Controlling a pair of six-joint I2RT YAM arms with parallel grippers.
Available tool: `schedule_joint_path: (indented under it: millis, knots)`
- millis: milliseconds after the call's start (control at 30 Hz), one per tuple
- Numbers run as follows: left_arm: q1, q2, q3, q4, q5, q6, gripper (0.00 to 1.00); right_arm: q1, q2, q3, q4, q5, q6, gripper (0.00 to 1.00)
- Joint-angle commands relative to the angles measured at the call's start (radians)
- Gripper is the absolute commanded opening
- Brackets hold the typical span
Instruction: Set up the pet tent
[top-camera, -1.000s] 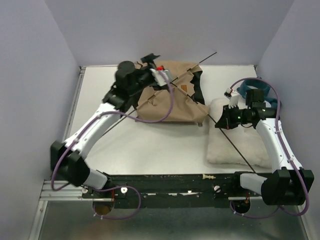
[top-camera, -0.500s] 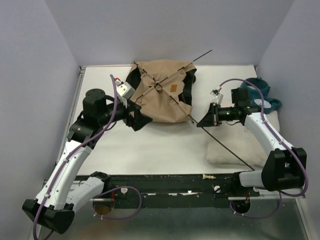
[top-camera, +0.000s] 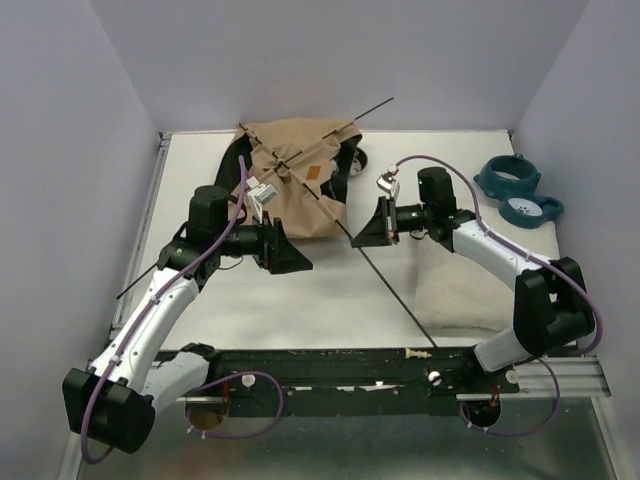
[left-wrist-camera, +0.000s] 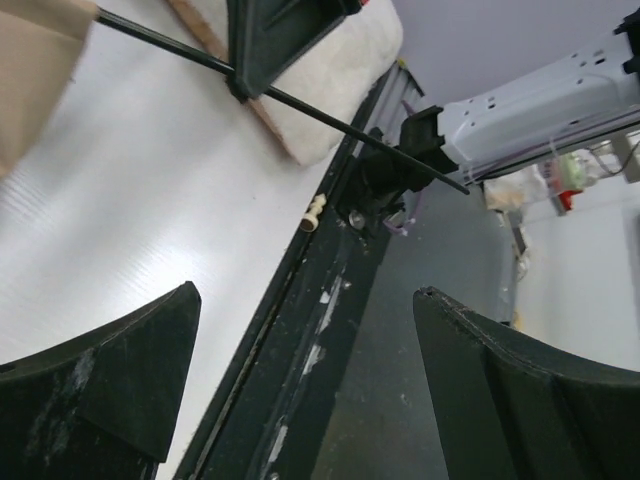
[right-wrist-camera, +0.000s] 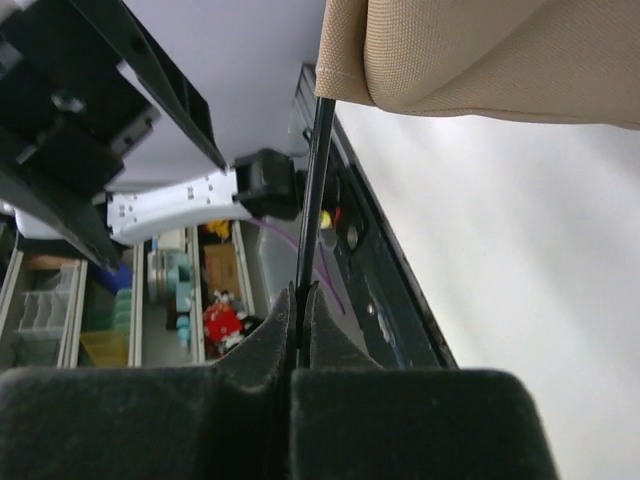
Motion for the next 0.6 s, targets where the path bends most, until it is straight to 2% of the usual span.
schedule_joint_path:
  millis: [0, 100, 200, 367, 567]
  knots:
    - [0.003, -0.043, -0.076, 0.151, 0.124, -0.183, 0.99, 0.041, -0.032, -0.027, 0.424, 0.164, 0.321, 0.01]
    - [-0.009, -0.065, -0.134, 0.205, 0.088, -0.251, 0.99, 0.105, -0.032, -0.048, 0.586, 0.279, 0.449, 0.01]
    - [-0.023, -0.063, -0.177, 0.329, 0.091, -0.354, 0.99, 0.176, -0.024, -0.021, 0.62, 0.405, 0.478, 0.01]
    - [-0.114, -0.054, -0.205, 0.472, 0.07, -0.521, 0.99, 0.248, 0.013, 0.036, 0.621, 0.572, 0.517, 0.01]
    - [-0.197, -0.103, -0.171, 0.414, 0.045, -0.497, 0.99, 0.311, 0.102, 0.217, 0.495, 0.703, 0.485, 0.01]
